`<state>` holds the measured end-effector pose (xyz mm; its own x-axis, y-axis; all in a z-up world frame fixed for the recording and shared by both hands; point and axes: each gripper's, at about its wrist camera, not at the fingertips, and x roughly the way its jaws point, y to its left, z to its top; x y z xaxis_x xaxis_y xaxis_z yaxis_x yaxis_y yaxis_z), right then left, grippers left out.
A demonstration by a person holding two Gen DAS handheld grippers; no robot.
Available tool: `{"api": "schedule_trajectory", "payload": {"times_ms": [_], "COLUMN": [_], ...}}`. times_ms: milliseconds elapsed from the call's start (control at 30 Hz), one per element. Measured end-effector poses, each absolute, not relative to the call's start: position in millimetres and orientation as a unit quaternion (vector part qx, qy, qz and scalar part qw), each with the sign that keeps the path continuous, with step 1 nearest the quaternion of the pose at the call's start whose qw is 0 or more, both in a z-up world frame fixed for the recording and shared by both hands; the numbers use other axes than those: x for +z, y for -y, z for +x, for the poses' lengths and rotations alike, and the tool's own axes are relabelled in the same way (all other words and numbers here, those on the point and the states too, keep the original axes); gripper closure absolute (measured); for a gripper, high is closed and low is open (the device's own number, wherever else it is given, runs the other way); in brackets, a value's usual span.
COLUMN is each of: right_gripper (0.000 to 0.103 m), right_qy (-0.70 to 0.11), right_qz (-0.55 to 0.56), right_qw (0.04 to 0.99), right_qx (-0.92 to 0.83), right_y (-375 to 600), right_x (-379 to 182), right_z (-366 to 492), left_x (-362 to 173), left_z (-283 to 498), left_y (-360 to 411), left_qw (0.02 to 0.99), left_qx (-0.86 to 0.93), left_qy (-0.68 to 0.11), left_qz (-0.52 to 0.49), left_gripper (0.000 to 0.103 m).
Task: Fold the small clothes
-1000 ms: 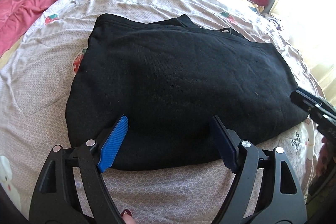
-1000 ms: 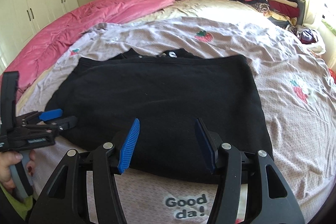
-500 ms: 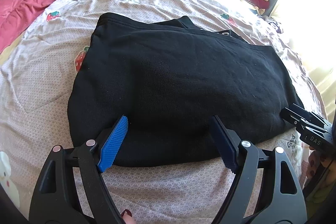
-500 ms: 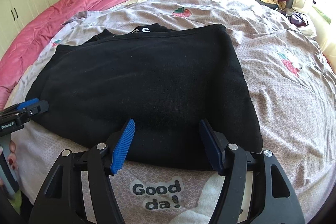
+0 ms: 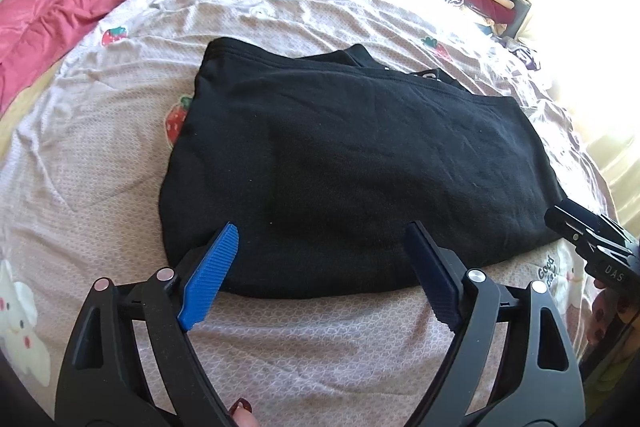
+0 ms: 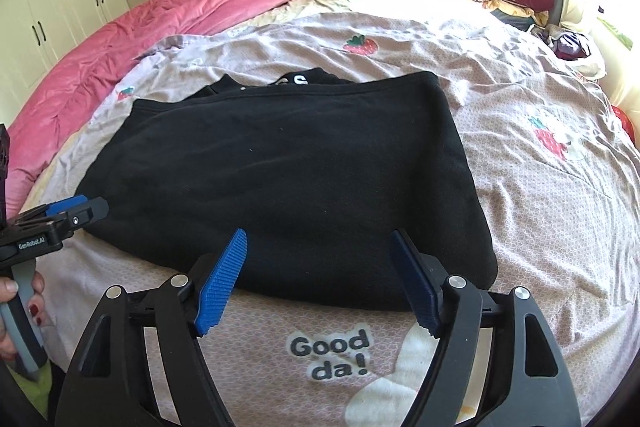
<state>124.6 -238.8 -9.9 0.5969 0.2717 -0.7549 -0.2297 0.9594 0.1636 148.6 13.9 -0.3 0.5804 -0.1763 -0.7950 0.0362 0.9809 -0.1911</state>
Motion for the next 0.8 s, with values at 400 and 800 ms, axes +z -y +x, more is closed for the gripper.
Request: {"api": "schedule_trajectory", "payload": {"times_ms": [400, 800], "right_gripper": [0.03, 0.005], "right_qy": [-0.413, -0.391], "right_qz": [0.015, 0.009], "right_qw": [0.897, 0.906], "right_qx": [0.157, 0.162], "right_y": [215, 190], "right_x": [2, 14], "right_z": [119, 121], "left_x": [19, 28], "left_z": [137, 130], "left_y": [-35, -65], "left_qw": [0.899, 0.904], "left_qx": [-0.033, -0.014], "left_qy": [-0.431, -0.417], "left_qz": [-0.066, -0.091], "left_gripper": [0.01, 0.01]}}
